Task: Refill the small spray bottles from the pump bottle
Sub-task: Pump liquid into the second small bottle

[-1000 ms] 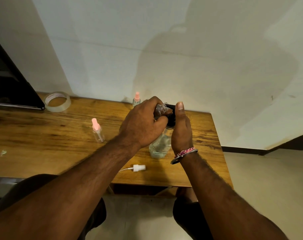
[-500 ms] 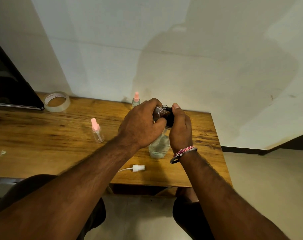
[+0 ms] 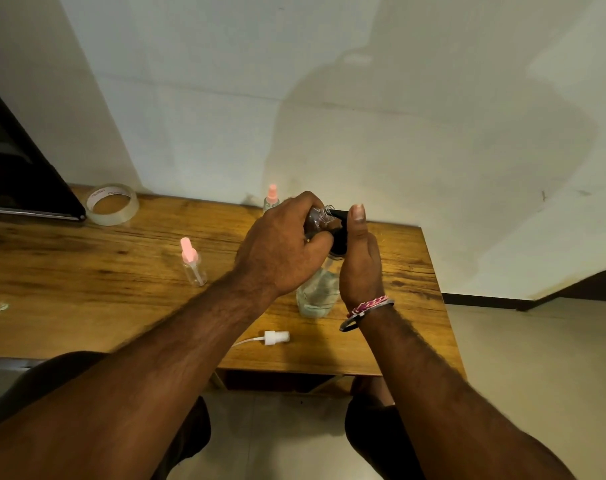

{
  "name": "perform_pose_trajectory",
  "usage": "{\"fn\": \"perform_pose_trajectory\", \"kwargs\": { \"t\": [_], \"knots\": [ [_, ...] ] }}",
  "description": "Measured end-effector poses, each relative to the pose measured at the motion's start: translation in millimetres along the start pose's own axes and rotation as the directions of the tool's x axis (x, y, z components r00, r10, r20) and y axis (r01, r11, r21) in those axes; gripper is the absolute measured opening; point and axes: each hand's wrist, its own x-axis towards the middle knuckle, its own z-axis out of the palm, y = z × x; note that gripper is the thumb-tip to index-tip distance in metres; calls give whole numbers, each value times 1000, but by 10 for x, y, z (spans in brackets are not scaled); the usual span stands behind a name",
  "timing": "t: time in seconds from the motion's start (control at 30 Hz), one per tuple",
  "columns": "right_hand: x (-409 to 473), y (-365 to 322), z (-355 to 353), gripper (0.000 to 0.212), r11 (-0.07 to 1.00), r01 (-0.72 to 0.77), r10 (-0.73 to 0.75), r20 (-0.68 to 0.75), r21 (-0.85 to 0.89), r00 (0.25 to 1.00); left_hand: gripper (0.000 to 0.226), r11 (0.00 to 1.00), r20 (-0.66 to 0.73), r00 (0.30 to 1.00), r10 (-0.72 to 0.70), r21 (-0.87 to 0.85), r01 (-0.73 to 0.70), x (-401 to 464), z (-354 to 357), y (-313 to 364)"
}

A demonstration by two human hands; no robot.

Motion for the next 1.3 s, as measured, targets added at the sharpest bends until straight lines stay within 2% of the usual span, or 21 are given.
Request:
{"fn": "perform_pose_trajectory", "kwargs": {
  "t": [0.07,0.23,0.57,0.73,0.9,1.03,1.17,1.3],
  "knots": [
    [-1,-9,2,44,1000,-2,2,2,12,1000,19,1000,-2,1000,5,-1,-5,-1,-1,-5],
    [20,26,16,57,1000,-7,7,10,12,1000,20,1000,-5,1000,3,6,-3,0,-13,-8],
    [48,-7,15,40,999,-39,39,-69,10,997,33,999,29,1000,6,52,-7,-20,9,-33],
    [56,34,7,43,1000,-15,13,-62,-23,998,26,999,25,1000,12,39,-13,-23,21,-43],
    [48,76,31,68,1000,13,-13,-11,0,1000,19,1000,-1,1000,7,-10,-7,0,-2,-25],
    [46,69,25,63,1000,9,-9,-6,28,1000,17,1000,0,1000,3,-17,-3,4,4,-33],
    [64,76,38,74,1000,6,-6,12,14,1000,17,1000,-8,1000,6,-18,-6,6,-4,-46],
    [58,62,26,64,1000,9,-9,11,23,1000,17,1000,-13,1000,4,-11,-4,5,3,-34]
  ]
}}
